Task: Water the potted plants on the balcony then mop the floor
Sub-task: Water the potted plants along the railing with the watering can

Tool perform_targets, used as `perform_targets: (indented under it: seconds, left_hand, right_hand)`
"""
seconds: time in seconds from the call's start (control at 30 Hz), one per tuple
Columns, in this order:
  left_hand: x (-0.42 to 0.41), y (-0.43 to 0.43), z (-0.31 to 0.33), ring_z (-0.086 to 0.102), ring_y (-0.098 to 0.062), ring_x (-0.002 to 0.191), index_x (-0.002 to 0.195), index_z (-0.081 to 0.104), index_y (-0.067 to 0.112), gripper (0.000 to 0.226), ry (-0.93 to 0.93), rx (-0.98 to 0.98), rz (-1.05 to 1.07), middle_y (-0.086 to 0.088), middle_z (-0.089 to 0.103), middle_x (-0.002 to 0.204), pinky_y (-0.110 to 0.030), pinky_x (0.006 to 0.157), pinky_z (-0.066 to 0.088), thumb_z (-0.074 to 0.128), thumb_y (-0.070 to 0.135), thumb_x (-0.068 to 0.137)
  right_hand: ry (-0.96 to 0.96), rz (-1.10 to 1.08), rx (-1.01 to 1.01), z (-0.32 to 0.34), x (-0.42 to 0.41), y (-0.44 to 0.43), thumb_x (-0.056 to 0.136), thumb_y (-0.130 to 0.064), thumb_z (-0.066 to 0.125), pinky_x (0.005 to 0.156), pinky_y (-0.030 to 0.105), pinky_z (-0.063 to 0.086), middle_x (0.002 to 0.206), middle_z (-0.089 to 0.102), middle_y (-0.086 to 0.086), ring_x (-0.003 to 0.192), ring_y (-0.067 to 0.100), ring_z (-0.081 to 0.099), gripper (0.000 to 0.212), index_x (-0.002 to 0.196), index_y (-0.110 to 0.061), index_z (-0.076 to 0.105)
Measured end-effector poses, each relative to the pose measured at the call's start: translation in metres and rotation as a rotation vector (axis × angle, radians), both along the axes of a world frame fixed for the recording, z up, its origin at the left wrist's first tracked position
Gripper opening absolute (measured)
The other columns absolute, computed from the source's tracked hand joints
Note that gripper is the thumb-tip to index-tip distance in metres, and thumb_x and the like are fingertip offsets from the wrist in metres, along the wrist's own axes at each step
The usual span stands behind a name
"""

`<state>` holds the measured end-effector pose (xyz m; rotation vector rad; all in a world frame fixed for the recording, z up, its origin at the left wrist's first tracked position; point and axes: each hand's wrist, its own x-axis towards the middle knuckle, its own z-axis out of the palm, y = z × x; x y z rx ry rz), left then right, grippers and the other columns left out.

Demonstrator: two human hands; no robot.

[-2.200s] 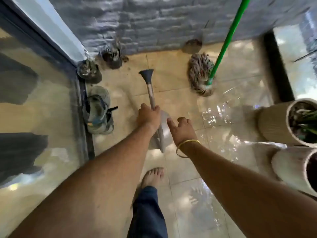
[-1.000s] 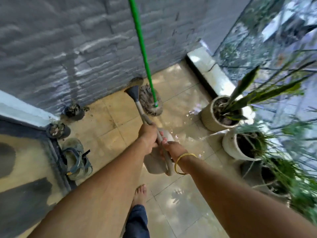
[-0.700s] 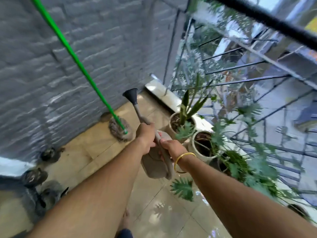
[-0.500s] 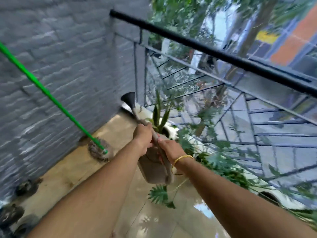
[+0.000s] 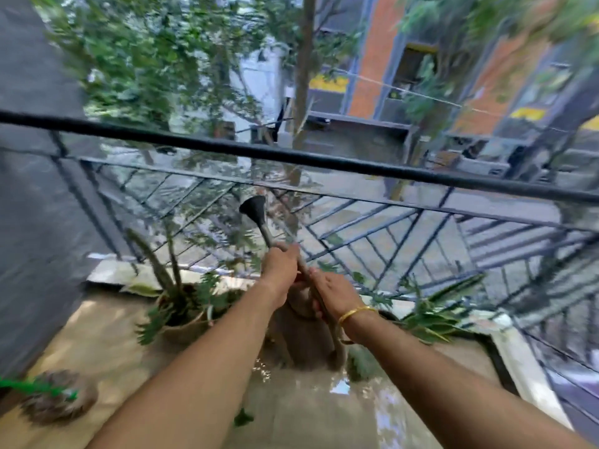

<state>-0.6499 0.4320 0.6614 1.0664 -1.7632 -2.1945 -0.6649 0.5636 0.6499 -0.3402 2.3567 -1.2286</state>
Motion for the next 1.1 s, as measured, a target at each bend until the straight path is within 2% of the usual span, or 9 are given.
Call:
perform_targets:
  seconds: [0.1,0.2,0.33,0.53,0.77,0.83,0.9,1.03,1.1]
  left_hand:
    - [-0.038,0.055,-0.005,0.064,-0.024,0.051,0.085,0.058,0.002,0.033,0.02,0.03,-0.163,-0.018,0.064,0.074,-0.025,0.04,0.049,0.053,0.028,0.105]
    - [-0.07,0.116,-0.002,0.063,-0.018,0.046,0.094,0.056,0.003,0.023,0.04,0.051,-0.305,-0.015,0.059,0.074,-0.024,0.039,0.051,0.054,0.023,0.104]
    - [-0.098,0.188,-0.006,0.07,-0.031,0.065,0.092,0.061,0.003,0.027,0.031,0.13,-0.459,-0.016,0.069,0.077,-0.052,0.068,0.063,0.061,0.03,0.097]
    - [-0.127,0.283,-0.025,0.055,-0.016,0.045,0.076,0.056,0.008,0.025,0.074,0.13,-0.666,-0.006,0.054,0.056,-0.026,0.05,0.052,0.067,0.017,0.097]
    - [-0.155,0.392,-0.039,0.061,-0.017,0.05,0.095,0.053,0.01,0.02,0.092,0.093,-0.79,-0.011,0.062,0.071,-0.033,0.051,0.055,0.069,0.021,0.091]
    - [-0.167,0.421,-0.048,0.072,-0.028,0.07,0.108,0.048,0.027,0.034,0.077,0.06,-0.777,-0.016,0.069,0.088,-0.048,0.067,0.063,0.074,0.027,0.085]
    - [-0.174,0.442,-0.056,0.074,-0.037,0.084,0.096,0.042,0.046,0.038,0.071,0.009,-0.774,-0.02,0.071,0.098,-0.056,0.076,0.062,0.074,0.033,0.08]
    - [-0.198,0.487,-0.074,0.07,-0.037,0.084,0.104,0.041,0.058,0.041,0.067,0.025,-0.775,-0.024,0.067,0.108,-0.055,0.074,0.062,0.068,0.036,0.084]
    - [-0.214,0.503,-0.088,0.07,-0.04,0.089,0.092,0.047,0.067,0.037,0.061,0.035,-0.78,-0.023,0.066,0.107,-0.059,0.079,0.06,0.066,0.036,0.084]
  right_hand:
    - [-0.047,-0.203,-0.022,0.003,-0.017,0.057,0.105,-0.046,0.044,0.044,0.023,0.044,0.045,0.06,0.0,0.039,0.015,0.055,0.057,0.076,-0.005,0.071]
    - [-0.028,-0.338,-0.031,0.005,-0.031,0.111,0.106,-0.042,0.044,0.048,0.029,0.046,0.053,0.06,0.009,0.045,0.023,0.057,0.055,0.084,0.001,0.071]
    - [-0.089,-0.592,-0.114,0.006,-0.04,0.173,0.101,-0.053,0.048,0.043,0.024,0.038,0.054,0.055,0.008,0.041,0.019,0.045,0.054,0.07,-0.013,0.065]
    - [-0.066,-0.793,-0.08,0.006,-0.054,0.26,0.1,-0.055,0.049,0.039,0.02,0.036,0.051,0.053,0.006,0.038,0.017,0.043,0.054,0.072,-0.011,0.065]
    - [-0.063,-0.912,-0.081,-0.005,-0.073,0.359,0.101,-0.054,0.047,0.039,0.022,0.035,0.051,0.052,0.006,0.038,0.019,0.041,0.056,0.071,-0.011,0.064]
    - [-0.079,-0.939,-0.087,-0.011,-0.083,0.385,0.1,-0.055,0.048,0.038,0.022,0.034,0.052,0.052,0.006,0.038,0.018,0.04,0.054,0.071,-0.012,0.064]
    - [-0.095,-0.949,-0.091,-0.016,-0.092,0.404,0.1,-0.055,0.047,0.039,0.022,0.033,0.053,0.052,0.006,0.038,0.018,0.04,0.054,0.07,-0.014,0.064]
    - [-0.118,-0.944,-0.073,-0.027,-0.117,0.443,0.099,-0.056,0.047,0.039,0.023,0.034,0.052,0.054,0.006,0.039,0.019,0.041,0.057,0.068,-0.013,0.066]
    - [-0.119,-0.93,-0.065,-0.033,-0.132,0.458,0.1,-0.055,0.047,0.038,0.023,0.033,0.052,0.053,0.006,0.038,0.018,0.041,0.056,0.069,-0.013,0.066]
